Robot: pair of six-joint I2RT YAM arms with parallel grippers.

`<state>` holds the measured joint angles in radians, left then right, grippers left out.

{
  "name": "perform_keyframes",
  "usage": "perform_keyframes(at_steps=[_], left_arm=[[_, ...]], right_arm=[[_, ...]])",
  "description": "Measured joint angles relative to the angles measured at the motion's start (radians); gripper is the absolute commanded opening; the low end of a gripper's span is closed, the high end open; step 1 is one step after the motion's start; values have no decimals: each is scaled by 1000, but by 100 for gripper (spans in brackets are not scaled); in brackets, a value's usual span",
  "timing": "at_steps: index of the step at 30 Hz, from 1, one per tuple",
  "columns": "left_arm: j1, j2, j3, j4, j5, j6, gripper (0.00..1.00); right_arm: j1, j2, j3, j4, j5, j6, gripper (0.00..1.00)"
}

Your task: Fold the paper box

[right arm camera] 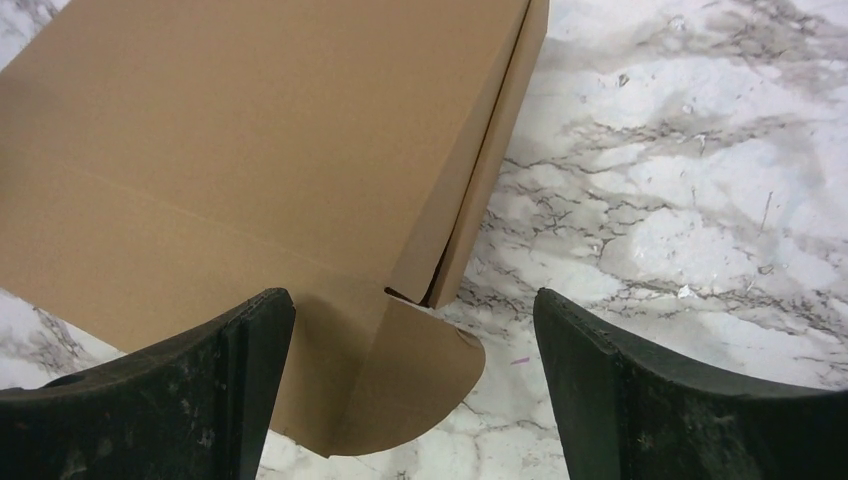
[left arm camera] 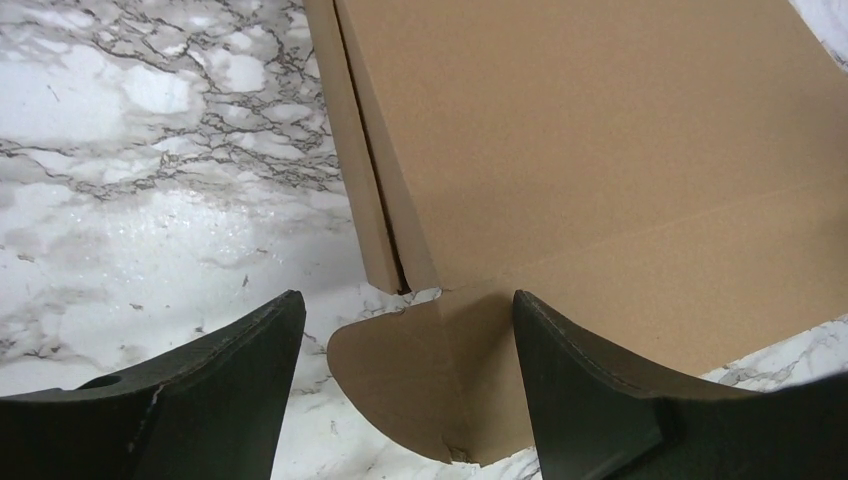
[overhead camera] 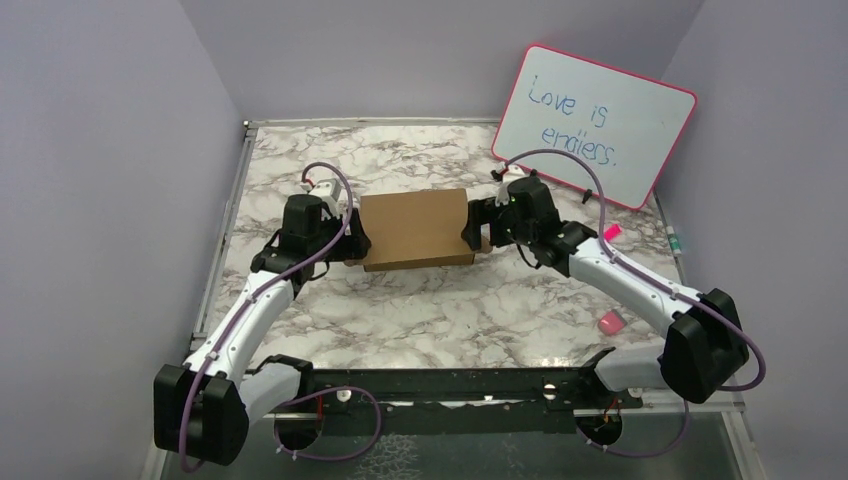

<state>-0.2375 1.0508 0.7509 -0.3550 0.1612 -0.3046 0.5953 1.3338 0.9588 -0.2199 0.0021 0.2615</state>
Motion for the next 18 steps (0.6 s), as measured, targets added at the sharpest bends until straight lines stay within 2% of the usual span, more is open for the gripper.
perform_keyframes(at_steps=[11,18], left_arm=[[0,35,-50,42,11,-26,75],[0,33,-137,86,18,-103,75]], right_arm=[[0,0,-120,105,-17,19,93],[0,0,-194,156,-17,23,92]])
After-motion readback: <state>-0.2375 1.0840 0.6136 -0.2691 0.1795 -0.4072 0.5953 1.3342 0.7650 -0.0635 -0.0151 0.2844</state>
